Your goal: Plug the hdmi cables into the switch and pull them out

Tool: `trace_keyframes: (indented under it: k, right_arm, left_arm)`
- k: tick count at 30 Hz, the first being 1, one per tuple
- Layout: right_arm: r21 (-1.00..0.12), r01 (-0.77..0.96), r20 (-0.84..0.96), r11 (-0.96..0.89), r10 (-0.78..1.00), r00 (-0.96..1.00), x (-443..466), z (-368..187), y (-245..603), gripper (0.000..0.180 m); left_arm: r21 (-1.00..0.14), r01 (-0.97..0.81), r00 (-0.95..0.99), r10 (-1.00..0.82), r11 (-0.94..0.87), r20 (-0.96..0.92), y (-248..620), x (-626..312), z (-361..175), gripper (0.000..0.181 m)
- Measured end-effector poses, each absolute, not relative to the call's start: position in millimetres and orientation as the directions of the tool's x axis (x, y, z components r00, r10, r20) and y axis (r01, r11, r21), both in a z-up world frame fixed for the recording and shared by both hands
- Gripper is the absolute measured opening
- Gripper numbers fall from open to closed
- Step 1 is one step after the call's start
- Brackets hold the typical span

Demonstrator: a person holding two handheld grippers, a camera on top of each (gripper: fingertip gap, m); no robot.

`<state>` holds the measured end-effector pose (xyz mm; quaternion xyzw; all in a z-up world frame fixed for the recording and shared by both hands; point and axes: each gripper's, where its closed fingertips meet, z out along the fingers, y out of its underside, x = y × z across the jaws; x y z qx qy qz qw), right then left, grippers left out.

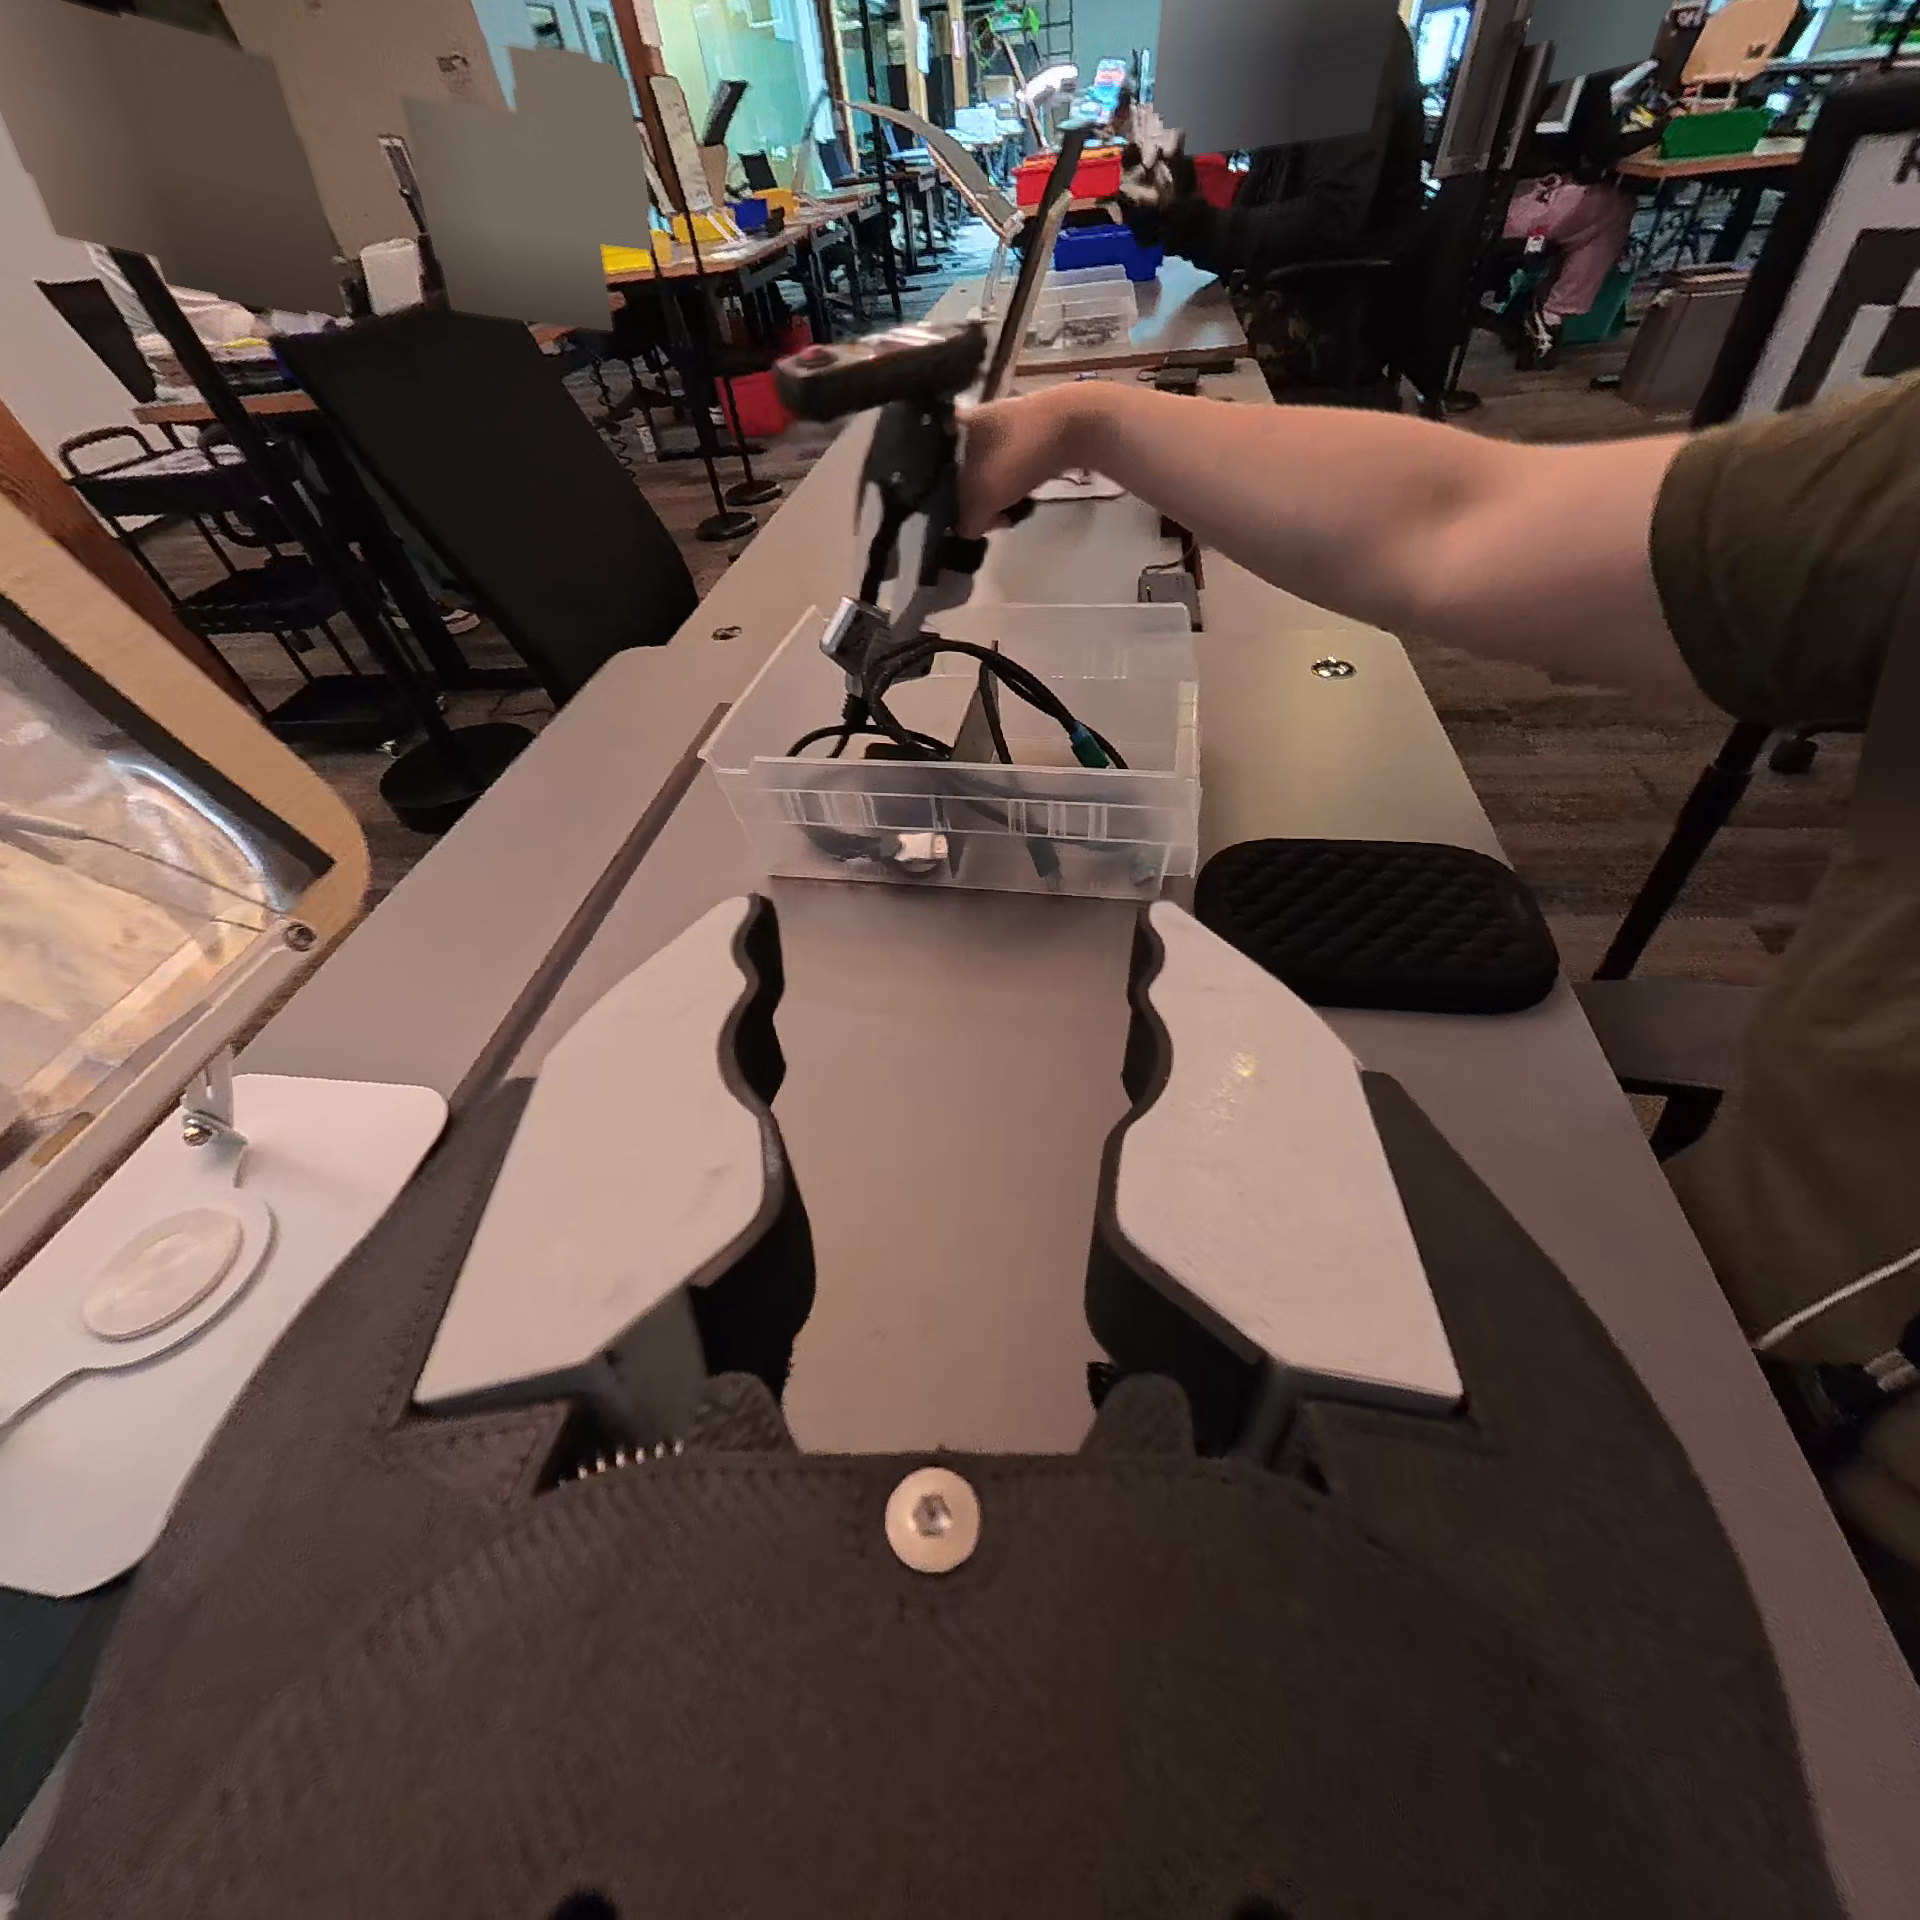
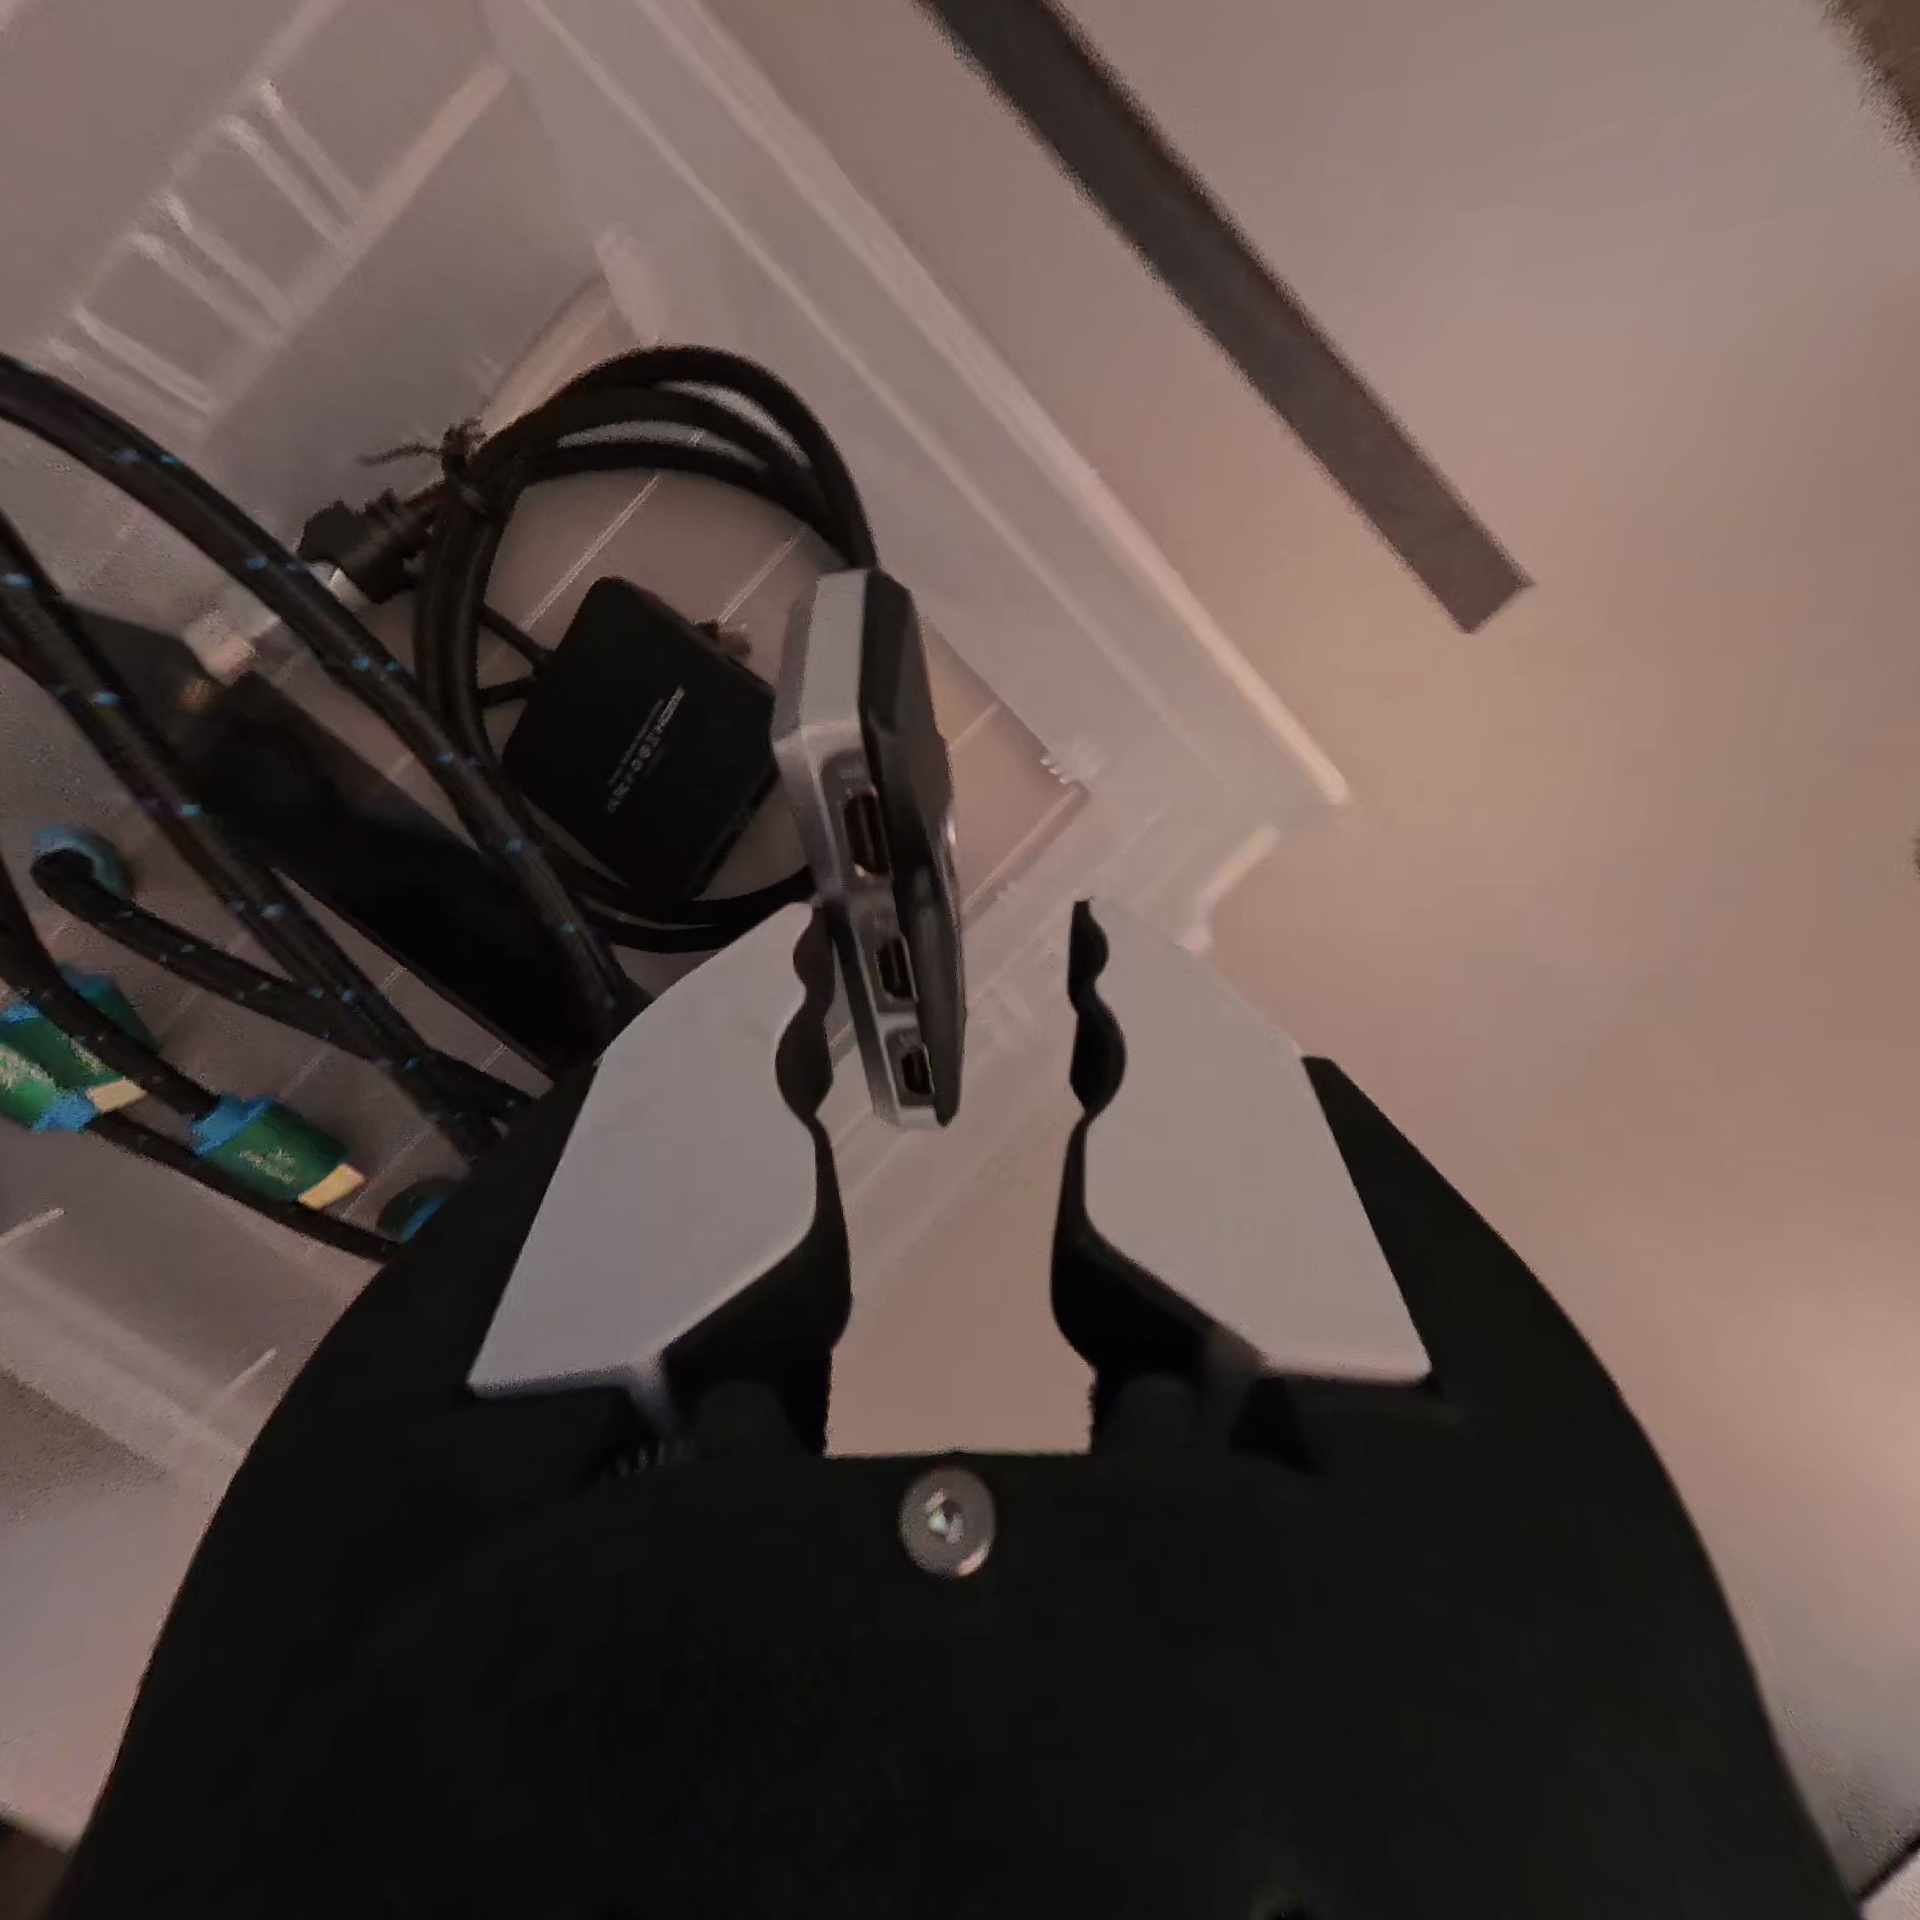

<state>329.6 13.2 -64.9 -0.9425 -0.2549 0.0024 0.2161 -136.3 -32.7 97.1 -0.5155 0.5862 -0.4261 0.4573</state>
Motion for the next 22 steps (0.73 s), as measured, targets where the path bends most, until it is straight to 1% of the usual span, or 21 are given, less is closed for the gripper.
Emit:
trace_keyframes:
  k: [2, 4, 6, 7, 10, 12, 13, 15, 16, 17, 18, 20, 21, 22]
  right_arm:
    - [-0.537, 0.425, 0.162, -0.728, 0.405, 0.900, 337, -41, 10, 0.050]
    - [-0.645, 0.308, 0.151, -0.699, 0.279, 0.948, 347, -20, -4, 0.052]
    - [-0.690, 0.168, 0.075, -0.704, 0.161, 0.984, 352, -13, -31, 0.065]
    - [-0.683, 0.104, 0.035, -0.723, 0.110, 0.993, 354, -17, -47, 0.067]
    - [-0.590, 0.011, -0.063, -0.807, 0.059, 0.996, 342, -44, -89, 0.071]
    - [-0.495, -0.035, -0.106, -0.868, 0.021, 0.994, 334, -66, -110, 0.070]
    - [-0.441, -0.051, -0.123, -0.896, 0.004, 0.992, 330, -77, -118, 0.066]
    - [-0.343, -0.065, -0.132, -0.937, -0.020, 0.991, 325, -96, -128, 0.051]
    - [-0.292, -0.067, -0.131, -0.954, -0.029, 0.991, 323, -104, -131, 0.047]
    - [-0.244, -0.063, -0.139, -0.968, -0.029, 0.990, 321, -111, -133, 0.037]
    - [-0.202, -0.050, -0.156, -0.978, -0.018, 0.988, 316, -118, -135, 0.031]
    - [-0.135, -0.021, -0.187, -0.991, 0.005, 0.982, 308, -131, -136, 0.026]
    - [-0.099, -0.026, -0.172, -0.995, -0.008, 0.985, 310, -137, -138, 0.015]
    - [-0.061, -0.020, -0.163, -0.998, -0.010, 0.987, 311, -141, -141, 0.009]
  left_arm:
    - [-0.977, -0.195, 0.035, -0.995, 0.086, -0.094, -22, -144, 106, 0.064]
    - [-0.974, -0.222, 0.201, -0.975, 0.046, -0.092, 1, -160, 108, 0.064]
    - [-0.961, -0.274, 0.397, -0.915, -0.046, -0.069, 26, -193, 105, 0.067]
    - [-0.953, -0.282, 0.493, -0.869, -0.107, -0.048, 38, -215, 103, 0.070]
    - [-0.913, -0.265, 0.767, -0.642, -0.309, -0.005, 74, -310, 87, 0.080]
    - [-0.859, -0.257, 0.880, -0.475, -0.443, -0.018, 89, -380, 61, 0.082]
    - [-0.820, -0.254, 0.906, -0.423, -0.512, -0.016, 90, -409, 43, 0.083]
    - [-0.731, -0.246, 0.935, -0.355, -0.636, -0.006, 87, -450, 5, 0.085]
    - [-0.685, -0.248, 0.940, -0.341, -0.685, 0.000, 84, -463, -13, 0.086]
    - [-0.645, -0.258, 0.937, -0.349, -0.720, 0.014, 81, -469, -29, 0.087]
    - [-0.609, -0.272, 0.931, -0.365, -0.745, 0.031, 79, -471, -45, 0.083]
    - [-0.512, -0.315, 0.924, -0.382, -0.799, 0.029, 73, -478, -75, 0.071]
    - [-0.457, -0.352, 0.914, -0.405, -0.817, 0.021, 67, -480, -89, 0.062]
    - [-0.407, -0.383, 0.906, -0.423, -0.829, 0.010, 62, -483, -101, 0.055]
